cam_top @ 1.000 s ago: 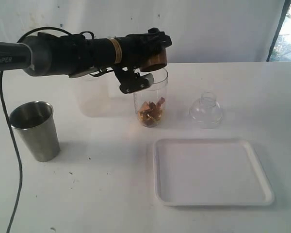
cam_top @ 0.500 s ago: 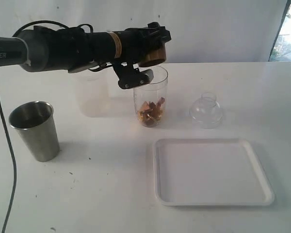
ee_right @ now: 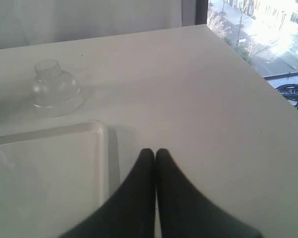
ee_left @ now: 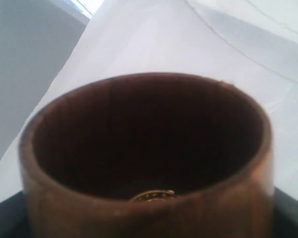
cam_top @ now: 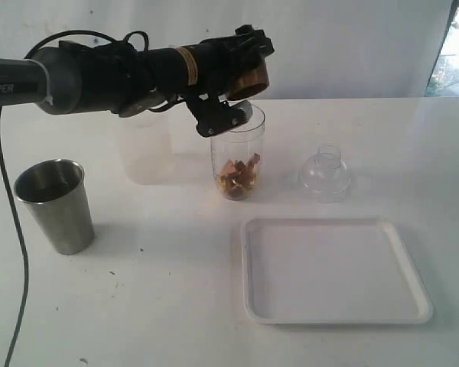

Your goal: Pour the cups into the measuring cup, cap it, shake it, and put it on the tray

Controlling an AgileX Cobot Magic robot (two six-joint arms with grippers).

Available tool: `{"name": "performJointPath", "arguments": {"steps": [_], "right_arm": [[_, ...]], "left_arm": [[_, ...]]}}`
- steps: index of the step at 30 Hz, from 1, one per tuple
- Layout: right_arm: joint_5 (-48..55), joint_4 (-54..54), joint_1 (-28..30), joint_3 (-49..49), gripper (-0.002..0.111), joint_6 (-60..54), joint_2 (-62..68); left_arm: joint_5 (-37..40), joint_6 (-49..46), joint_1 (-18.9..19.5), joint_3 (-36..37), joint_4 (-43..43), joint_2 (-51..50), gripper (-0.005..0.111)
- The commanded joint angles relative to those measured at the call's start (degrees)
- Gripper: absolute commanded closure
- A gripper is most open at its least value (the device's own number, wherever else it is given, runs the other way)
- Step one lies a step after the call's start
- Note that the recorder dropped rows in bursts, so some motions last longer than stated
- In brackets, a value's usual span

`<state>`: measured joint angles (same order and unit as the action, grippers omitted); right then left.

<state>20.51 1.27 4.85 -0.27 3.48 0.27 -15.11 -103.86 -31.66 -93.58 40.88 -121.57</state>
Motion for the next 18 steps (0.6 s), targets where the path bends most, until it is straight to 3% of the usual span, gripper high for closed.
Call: {"name": "performJointPath", "arguments": {"steps": [1,6,12,18], "right_arm": [[-0.4,0.2,-0.2,0.3,0.108,0.2,-0.3],[-0.4,0.2,-0.2,0.3,0.108,0.2,-0.3],[-0.4,0.2,-0.2,0.3,0.108,0.2,-0.3],[-0.4,0.2,-0.2,0.3,0.108,0.2,-0.3]], "left_arm": [[-2.2,-1.2,-0.4,-0.1,-4.8,1.3,0.107],[-1.2,-1.9,-0.4,-0.1,-7.3,1.3,0.107],[-2.9,7.2,-0.4,-0.1,-20.5,1.3,0.107],[5.9,22.4,-0.2,-0.1,-19.9,3.1,0.107]]}}
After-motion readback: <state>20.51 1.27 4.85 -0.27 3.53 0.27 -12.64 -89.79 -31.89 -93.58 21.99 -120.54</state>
